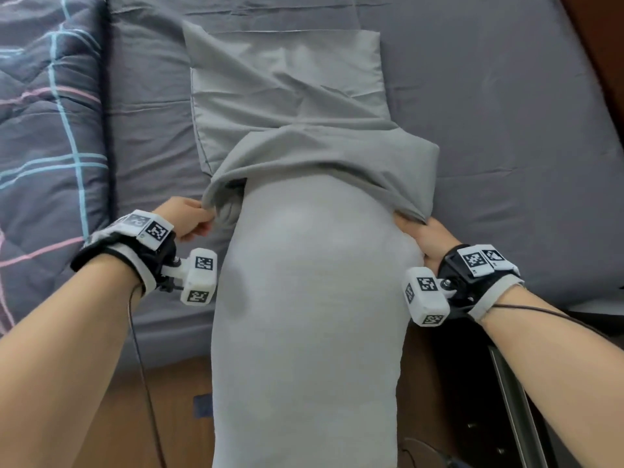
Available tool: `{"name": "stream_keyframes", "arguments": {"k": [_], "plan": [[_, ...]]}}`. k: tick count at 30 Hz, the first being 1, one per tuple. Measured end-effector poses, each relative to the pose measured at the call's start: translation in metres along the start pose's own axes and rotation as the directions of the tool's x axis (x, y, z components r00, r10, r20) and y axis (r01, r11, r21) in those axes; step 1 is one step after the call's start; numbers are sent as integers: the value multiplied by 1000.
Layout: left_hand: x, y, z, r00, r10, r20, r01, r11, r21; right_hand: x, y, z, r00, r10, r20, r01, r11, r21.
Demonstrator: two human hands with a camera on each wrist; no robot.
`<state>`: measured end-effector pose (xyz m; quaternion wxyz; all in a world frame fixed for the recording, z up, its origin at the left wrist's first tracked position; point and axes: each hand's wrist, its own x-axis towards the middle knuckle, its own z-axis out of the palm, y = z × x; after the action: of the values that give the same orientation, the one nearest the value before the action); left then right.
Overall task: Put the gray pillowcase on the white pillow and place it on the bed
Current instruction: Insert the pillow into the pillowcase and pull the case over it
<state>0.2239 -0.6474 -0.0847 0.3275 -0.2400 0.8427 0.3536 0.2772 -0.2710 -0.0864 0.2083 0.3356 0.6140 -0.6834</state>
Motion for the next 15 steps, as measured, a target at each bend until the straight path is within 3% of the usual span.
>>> {"name": "stream_keyframes", "arguments": {"k": [3,6,9,12,15], "plan": [[-19,-20,3,980,-126,157,93,975,202,9,-1,11,999,-19,-46,17,999,-48],[-35,-28,8,971,-170,167,120,954,275,12,2,17,999,-28,-16,26,994,-106],[-34,-18,12,997,-51,-51,66,933,355,11,9,18,990,-127,-64,102,949,-300],[-29,4,21,946,107,-305,-22,962,271,9,12,14,966,-242,-92,171,864,-473],[-29,28,29,896,244,-371,-209,969,133,9,11,10,928,-336,-159,211,829,-518]]}}
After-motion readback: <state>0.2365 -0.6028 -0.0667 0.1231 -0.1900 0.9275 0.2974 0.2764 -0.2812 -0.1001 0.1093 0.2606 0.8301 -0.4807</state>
